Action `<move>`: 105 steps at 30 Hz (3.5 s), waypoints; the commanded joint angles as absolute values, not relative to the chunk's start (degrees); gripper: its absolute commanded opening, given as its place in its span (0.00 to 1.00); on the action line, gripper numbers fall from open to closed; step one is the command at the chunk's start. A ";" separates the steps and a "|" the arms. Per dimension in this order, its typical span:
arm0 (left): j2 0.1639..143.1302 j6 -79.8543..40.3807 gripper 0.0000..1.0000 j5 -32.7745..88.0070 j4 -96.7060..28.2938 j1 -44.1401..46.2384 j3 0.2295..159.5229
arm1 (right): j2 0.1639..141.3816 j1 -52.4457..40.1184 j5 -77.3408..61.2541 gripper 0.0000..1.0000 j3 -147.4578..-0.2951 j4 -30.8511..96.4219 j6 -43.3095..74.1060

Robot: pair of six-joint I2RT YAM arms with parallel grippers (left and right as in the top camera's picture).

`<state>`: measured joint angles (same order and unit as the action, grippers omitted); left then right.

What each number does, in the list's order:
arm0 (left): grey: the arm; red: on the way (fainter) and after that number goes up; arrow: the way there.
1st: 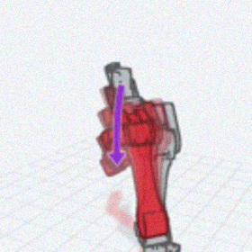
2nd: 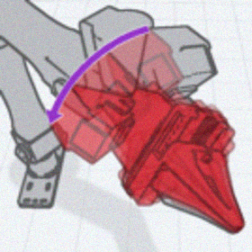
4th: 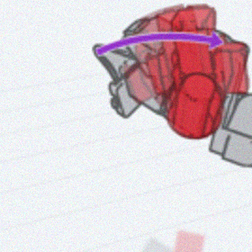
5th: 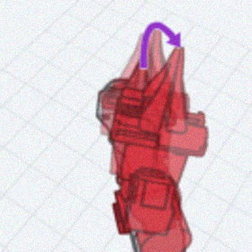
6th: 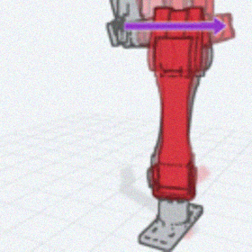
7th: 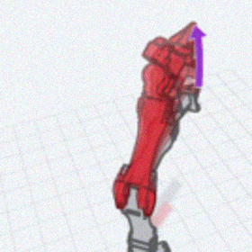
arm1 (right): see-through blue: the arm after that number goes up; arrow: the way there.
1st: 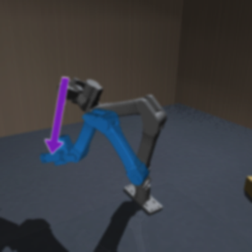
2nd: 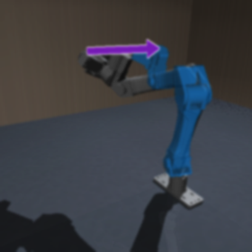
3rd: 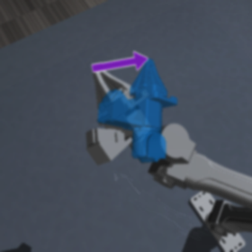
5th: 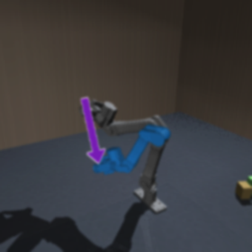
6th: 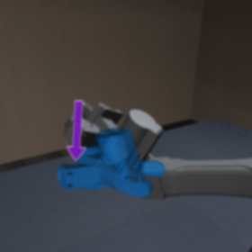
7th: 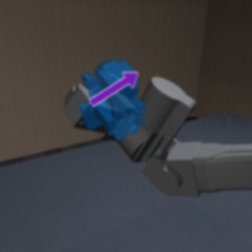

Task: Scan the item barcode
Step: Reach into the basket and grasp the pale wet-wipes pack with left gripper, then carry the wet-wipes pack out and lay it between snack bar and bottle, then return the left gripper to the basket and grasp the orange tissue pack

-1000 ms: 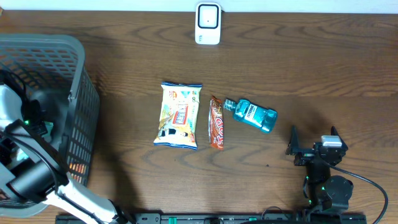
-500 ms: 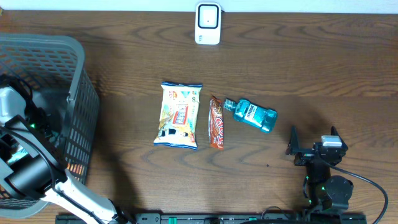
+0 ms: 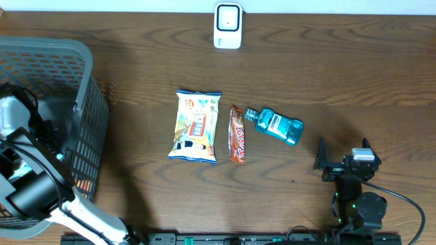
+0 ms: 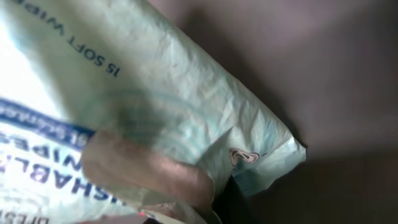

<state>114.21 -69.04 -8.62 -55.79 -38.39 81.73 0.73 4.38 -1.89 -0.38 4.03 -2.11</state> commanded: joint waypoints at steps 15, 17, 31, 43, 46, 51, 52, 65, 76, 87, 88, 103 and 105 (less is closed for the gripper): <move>65.36 -50.72 0.07 16.01 -46.98 -26.20 84.58 | 0.64 4.73 -1.85 0.99 -0.32 4.27 -2.39; 62.59 -46.02 0.07 15.81 -44.95 -19.11 84.58 | 0.64 4.73 -1.87 0.99 -0.32 4.27 -2.39; 77.21 -22.68 0.07 7.22 -44.01 28.58 79.66 | 0.64 4.73 -1.85 0.99 -0.32 4.27 -2.39; 103.42 -23.92 0.07 -2.26 -43.66 36.29 79.66 | 0.64 4.73 -1.85 0.99 -0.32 4.27 -2.39; 107.11 -29.89 0.07 -2.20 -42.11 36.36 79.66 | 0.64 4.73 -1.85 0.99 -0.32 4.27 -2.39; 111.90 -42.65 0.07 -2.17 -41.50 36.36 79.66 | 0.64 4.73 -1.85 0.99 -0.32 4.27 -2.39; 112.42 -45.12 0.07 -1.93 -41.50 36.45 79.66 | 0.64 4.73 -1.85 0.99 -0.32 4.27 -2.39; 113.06 -29.36 0.07 3.01 -40.86 41.36 79.66 | 0.64 4.73 -1.85 0.99 -0.32 4.27 -2.39; 112.57 -12.49 0.11 3.01 -43.94 43.68 79.72 | 0.64 4.73 -1.85 0.99 -0.32 4.25 -2.39; 104.40 -23.18 0.77 3.01 -43.62 43.70 79.96 | 0.64 4.73 -1.85 0.99 -0.32 4.25 -2.39; 103.39 -23.27 0.79 3.01 -43.64 43.70 79.96 | 0.67 4.73 -1.85 0.99 -0.32 4.27 -2.39; 82.98 -23.24 0.93 -3.36 -43.59 42.89 80.55 | 0.64 4.73 -1.85 0.99 -0.32 4.27 -2.39; 77.89 -23.24 0.91 -5.78 -43.57 40.99 80.62 | 0.64 4.73 -1.85 0.99 -0.32 4.27 -2.39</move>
<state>83.72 -22.79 -0.91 -43.46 43.18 79.48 0.73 4.38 -1.89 -0.38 4.03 -2.11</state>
